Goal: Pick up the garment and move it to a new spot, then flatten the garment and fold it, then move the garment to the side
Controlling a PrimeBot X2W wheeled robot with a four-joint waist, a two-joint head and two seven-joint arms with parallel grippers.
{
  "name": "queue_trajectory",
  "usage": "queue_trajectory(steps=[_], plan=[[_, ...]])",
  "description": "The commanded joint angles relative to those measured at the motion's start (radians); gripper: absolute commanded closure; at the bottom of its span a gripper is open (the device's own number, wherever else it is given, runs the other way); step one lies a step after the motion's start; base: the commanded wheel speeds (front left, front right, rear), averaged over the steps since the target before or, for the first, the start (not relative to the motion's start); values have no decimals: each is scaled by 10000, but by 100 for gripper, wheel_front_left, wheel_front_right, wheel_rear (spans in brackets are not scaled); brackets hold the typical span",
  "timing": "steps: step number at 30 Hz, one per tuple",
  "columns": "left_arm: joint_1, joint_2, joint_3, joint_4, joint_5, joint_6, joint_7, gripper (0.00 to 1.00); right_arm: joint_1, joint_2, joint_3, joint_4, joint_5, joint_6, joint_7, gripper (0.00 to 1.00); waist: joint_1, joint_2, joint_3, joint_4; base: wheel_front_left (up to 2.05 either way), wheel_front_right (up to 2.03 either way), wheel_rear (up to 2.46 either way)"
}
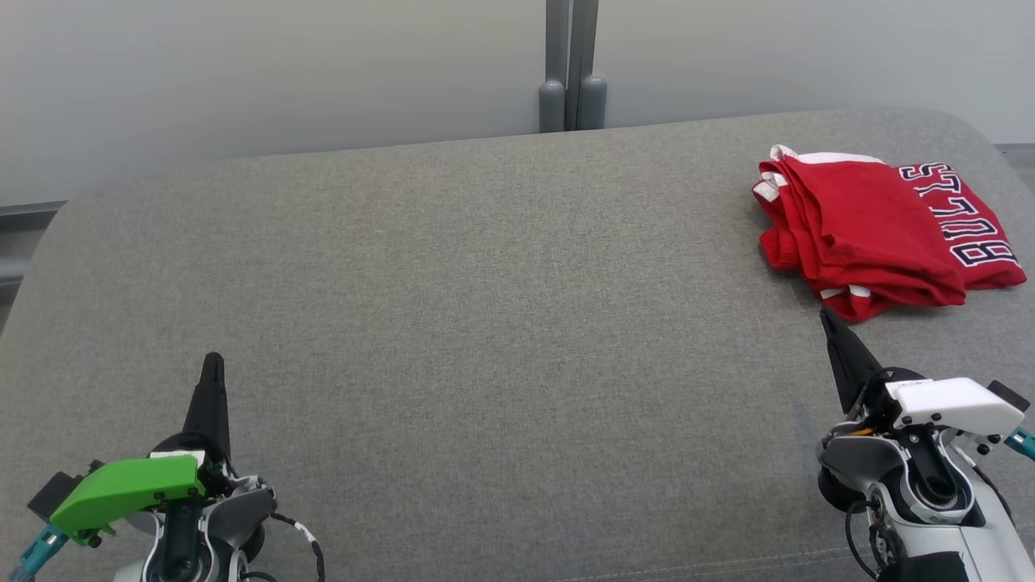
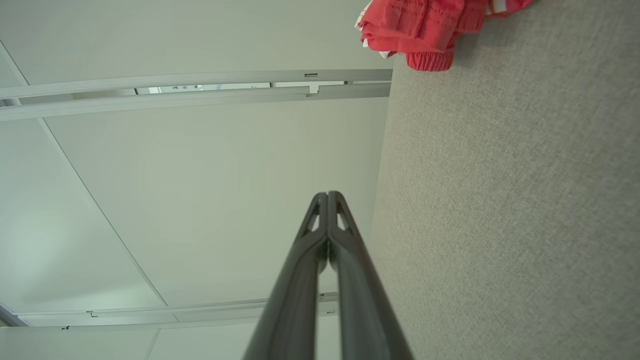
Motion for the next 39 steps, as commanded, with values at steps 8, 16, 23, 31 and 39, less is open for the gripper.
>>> queue_trajectory(steps=[8, 16, 23, 31, 39], plan=[[-120, 48, 27, 19, 7, -44, 3, 100, -29, -48, -15, 7, 51, 4, 46, 100, 0, 0, 0, 0, 0, 0, 0], [-120, 48, 26, 19, 7, -44, 2, 100, -29, -48, -14, 7, 51, 4, 45, 100, 0, 0, 0, 0, 0, 0, 0], [-120, 48, 26, 18, 6, -44, 2, 100, -29, -48, -14, 7, 52, 4, 45, 100, 0, 0, 0, 0, 0, 0, 0], [-120, 48, 26, 18, 6, -44, 2, 100, -29, -49, -14, 7, 52, 4, 45, 100, 0, 0, 0, 0, 0, 0, 0], [-119, 48, 25, 18, 6, -44, 2, 100, -29, -49, -14, 7, 52, 4, 45, 100, 0, 0, 0, 0, 0, 0, 0]])
